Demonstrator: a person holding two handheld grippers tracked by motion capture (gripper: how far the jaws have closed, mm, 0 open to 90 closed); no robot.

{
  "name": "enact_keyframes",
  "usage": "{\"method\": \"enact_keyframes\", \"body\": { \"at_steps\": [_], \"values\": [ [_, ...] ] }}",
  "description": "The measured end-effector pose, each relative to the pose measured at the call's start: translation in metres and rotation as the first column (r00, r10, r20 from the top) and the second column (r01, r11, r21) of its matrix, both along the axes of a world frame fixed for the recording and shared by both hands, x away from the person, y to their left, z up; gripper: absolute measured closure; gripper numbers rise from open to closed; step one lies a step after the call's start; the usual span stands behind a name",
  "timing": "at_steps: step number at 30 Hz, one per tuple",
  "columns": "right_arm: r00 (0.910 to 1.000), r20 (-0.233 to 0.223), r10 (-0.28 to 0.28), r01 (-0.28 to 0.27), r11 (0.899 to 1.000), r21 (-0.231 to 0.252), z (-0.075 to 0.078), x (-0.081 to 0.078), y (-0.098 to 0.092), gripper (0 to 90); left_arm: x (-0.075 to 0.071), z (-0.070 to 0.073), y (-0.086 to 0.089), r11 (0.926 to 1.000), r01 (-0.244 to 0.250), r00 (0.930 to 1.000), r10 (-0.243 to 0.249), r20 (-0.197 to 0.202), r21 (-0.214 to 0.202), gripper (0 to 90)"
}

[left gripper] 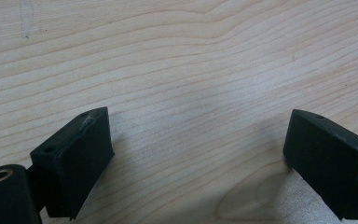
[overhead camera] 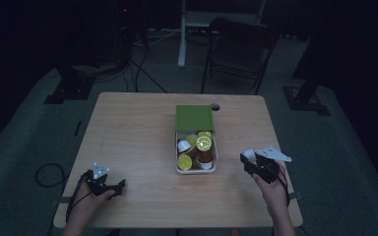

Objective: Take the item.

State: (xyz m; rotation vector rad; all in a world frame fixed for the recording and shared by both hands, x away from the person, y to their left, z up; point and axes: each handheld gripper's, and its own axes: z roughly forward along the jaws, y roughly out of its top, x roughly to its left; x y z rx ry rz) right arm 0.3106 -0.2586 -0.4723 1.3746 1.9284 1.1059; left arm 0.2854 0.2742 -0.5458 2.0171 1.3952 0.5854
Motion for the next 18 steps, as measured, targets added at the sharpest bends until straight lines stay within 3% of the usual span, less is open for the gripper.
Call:
{"method": "enact_keyframes", "body": {
  "at_steps": [8, 14, 18],
  "values": [
    [0.9987, -0.032, -0.041, 0.04, 0.999, -0.019, -0.015, 0.0, -0.013, 56.2, 0.0, 0.0, 0.0, 1.0, -0.001, 1.0, 0.001, 0.0, -0.001, 8.6],
    [0.9922, -0.074, -0.1, 0.097, 0.994, -0.043, -0.028, 0.002, -0.022, 56.0, 0.0, 0.0, 0.0, 1.0, -0.001, 1.0, 0.001, 0.0, -0.001, 8.6],
    [0.9895, -0.097, -0.108, 0.105, 0.994, -0.035, -0.039, 0.003, -0.029, 56.0, 0.0, 0.0, 0.0, 1.0, -0.001, 1.0, 0.001, 0.001, -0.001, 8.5]
  ]
}}
